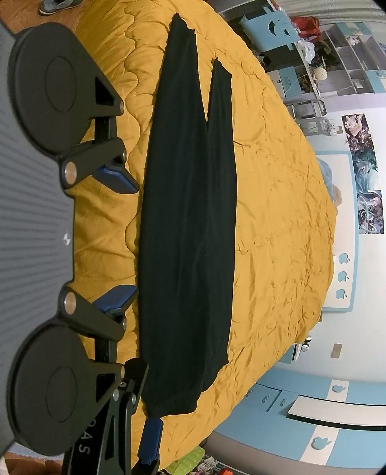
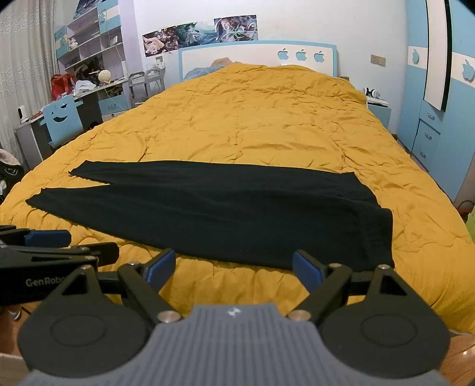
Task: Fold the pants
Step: 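Move both tools toward the ends of the black pants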
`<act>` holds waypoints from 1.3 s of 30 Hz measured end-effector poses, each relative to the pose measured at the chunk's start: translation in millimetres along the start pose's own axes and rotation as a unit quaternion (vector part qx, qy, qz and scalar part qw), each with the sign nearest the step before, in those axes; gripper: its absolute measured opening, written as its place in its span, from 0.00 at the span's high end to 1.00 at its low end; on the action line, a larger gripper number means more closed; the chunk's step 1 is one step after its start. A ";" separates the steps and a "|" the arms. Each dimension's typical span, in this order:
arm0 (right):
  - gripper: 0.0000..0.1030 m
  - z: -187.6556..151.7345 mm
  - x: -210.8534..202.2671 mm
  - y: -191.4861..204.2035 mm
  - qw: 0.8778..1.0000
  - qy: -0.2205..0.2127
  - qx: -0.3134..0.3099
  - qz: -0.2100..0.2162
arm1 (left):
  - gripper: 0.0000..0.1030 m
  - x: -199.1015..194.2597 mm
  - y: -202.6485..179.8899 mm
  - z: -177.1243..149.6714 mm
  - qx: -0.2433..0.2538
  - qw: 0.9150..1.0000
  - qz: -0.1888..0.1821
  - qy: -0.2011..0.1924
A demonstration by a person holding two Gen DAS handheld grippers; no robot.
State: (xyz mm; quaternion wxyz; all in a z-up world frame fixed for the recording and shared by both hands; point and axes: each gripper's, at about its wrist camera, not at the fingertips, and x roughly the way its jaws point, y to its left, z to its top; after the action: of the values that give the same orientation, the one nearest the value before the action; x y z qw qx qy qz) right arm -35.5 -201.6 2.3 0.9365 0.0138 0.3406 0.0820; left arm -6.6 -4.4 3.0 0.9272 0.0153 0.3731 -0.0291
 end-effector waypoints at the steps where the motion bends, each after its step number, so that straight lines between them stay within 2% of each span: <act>1: 0.20 0.0 0.1 0.0 1.000 0.000 0.000 0.000 | 0.20 0.0 0.0 0.0 0.000 1.000 0.000 0.000; 21: 0.20 0.1 0.4 0.6 1.000 0.000 0.000 -0.001 | 0.20 0.0 0.0 0.2 0.001 1.000 -0.001 0.001; 27: 0.20 4.9 3.2 -3.9 1.000 -0.004 0.000 0.009 | 0.20 7.8 3.0 5.7 0.024 1.000 -0.016 0.007; 32: 0.20 18.2 11.3 -22.4 0.999 -0.028 0.003 0.024 | 0.29 14.6 24.2 19.1 0.041 0.999 -0.013 -0.022; 36: 0.20 38.0 23.4 -43.4 0.998 -0.049 -0.003 0.045 | 0.31 22.7 53.8 32.5 0.065 0.997 0.003 -0.051; 39: 0.20 46.9 32.9 -59.8 0.997 -0.057 -0.033 0.030 | 0.34 32.9 77.5 38.8 0.104 0.992 0.015 -0.066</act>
State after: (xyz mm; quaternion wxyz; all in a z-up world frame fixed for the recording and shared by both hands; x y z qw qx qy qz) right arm 28.0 -253.8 12.4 0.9514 -0.0025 0.2834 0.1203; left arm 49.0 69.6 8.7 0.9435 0.1157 0.3056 -0.0550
